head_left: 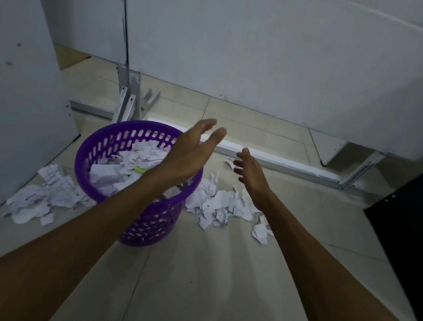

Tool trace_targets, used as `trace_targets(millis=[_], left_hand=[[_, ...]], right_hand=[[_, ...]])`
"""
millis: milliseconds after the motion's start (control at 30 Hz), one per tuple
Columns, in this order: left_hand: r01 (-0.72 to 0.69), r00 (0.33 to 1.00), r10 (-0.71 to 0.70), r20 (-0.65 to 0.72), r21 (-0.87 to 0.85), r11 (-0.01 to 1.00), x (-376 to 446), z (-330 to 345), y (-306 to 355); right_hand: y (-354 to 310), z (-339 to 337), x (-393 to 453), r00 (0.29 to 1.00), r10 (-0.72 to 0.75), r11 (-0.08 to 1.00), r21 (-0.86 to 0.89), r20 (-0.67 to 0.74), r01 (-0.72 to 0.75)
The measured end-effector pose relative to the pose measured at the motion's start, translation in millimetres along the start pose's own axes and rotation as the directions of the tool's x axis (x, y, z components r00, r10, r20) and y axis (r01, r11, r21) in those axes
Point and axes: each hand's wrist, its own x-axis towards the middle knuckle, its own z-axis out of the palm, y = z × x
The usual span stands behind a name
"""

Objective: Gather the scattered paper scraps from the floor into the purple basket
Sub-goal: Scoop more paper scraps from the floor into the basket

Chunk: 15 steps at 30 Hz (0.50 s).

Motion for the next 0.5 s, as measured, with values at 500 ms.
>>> trace_targets(millis=[500], left_hand=[[0.470,0.881,-0.472,0.029,0.050,0.881,47.1,145.8,-101.1]], right_hand=[[119.0,-44.1,120.7,1.000,-0.018,0.985,-0.171,0.002,0.018]])
